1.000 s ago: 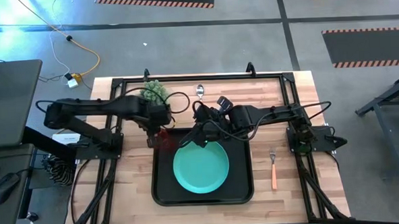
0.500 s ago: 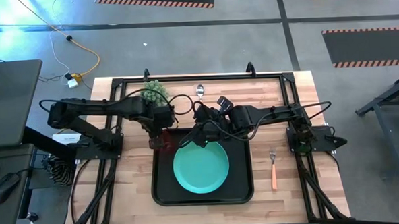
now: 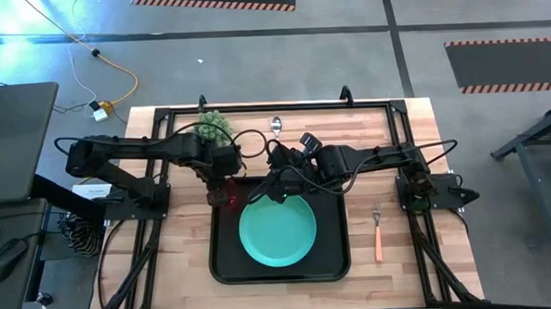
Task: Pick and place plate/cup/fork/spoon on tray
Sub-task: Put the orange glass on the top left of the blue plate on the black tray, then put the orange fork on the black tray to the right of the green plate
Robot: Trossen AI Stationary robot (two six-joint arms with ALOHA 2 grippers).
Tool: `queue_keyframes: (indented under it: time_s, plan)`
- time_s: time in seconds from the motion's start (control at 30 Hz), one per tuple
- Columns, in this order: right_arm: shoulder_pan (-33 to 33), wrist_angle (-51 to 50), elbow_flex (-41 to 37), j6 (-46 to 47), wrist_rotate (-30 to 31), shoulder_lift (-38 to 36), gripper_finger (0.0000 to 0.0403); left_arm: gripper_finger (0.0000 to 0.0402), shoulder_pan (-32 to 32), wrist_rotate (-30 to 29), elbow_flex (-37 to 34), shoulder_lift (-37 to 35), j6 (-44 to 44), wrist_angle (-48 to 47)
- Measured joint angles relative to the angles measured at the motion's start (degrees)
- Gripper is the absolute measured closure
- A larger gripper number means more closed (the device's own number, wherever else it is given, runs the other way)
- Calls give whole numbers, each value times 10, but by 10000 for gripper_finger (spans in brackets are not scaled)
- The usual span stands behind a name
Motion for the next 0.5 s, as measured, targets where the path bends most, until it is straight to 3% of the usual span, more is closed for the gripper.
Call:
queue_keyframes:
  time_s: [0.5]
  plan:
    - [0, 0, 0, 2, 0, 0, 339, 293, 0, 1, 6, 0, 0, 6]
